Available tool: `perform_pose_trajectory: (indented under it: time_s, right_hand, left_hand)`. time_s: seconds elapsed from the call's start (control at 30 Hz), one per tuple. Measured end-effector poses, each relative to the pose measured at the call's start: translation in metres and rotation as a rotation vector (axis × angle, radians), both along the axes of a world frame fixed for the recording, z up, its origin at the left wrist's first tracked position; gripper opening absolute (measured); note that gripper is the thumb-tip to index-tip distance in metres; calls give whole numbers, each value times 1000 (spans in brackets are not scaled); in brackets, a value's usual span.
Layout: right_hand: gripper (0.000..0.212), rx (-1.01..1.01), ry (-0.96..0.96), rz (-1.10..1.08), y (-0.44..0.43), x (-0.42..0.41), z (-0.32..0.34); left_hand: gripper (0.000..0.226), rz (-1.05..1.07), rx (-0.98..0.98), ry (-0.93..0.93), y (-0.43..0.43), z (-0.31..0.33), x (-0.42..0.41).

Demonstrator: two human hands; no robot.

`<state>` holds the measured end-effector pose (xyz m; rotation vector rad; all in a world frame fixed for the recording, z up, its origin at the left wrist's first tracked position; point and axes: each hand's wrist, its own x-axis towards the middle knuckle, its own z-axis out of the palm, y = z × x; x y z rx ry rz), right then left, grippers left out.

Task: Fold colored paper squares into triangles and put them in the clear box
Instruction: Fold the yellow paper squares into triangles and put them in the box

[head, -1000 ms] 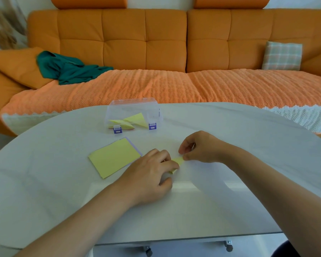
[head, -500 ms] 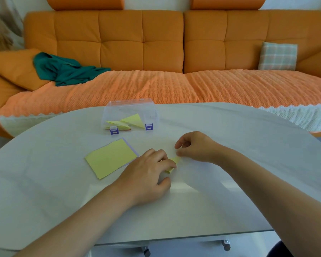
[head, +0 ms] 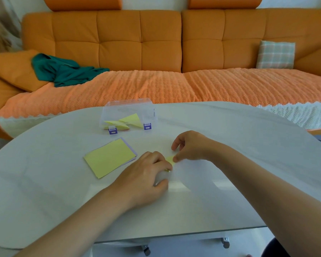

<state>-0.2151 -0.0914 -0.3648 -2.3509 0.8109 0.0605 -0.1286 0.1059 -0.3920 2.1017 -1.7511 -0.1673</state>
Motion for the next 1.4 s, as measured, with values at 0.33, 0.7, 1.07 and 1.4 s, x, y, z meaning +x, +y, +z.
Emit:
perform_pose_trajectory:
  time_s: [0.33, 0.7, 1.07, 1.4]
  right_hand:
    - [22, 14, 4, 5, 2, -1, 2]
    - [17, 30, -18, -5, 3, -2, 1]
    - [25, -56, -101, -224, -3, 5, -6]
    - [28, -2, -297, 127, 1, -18, -10]
  left_hand:
    - [40, 1, 69, 2, 16, -2, 3]
    - [22, 107, -105, -193, -22, 0, -5]
    - [17, 163, -129, -34, -24, -2, 1]
    - [10, 141, -276, -65, -19, 7, 15]
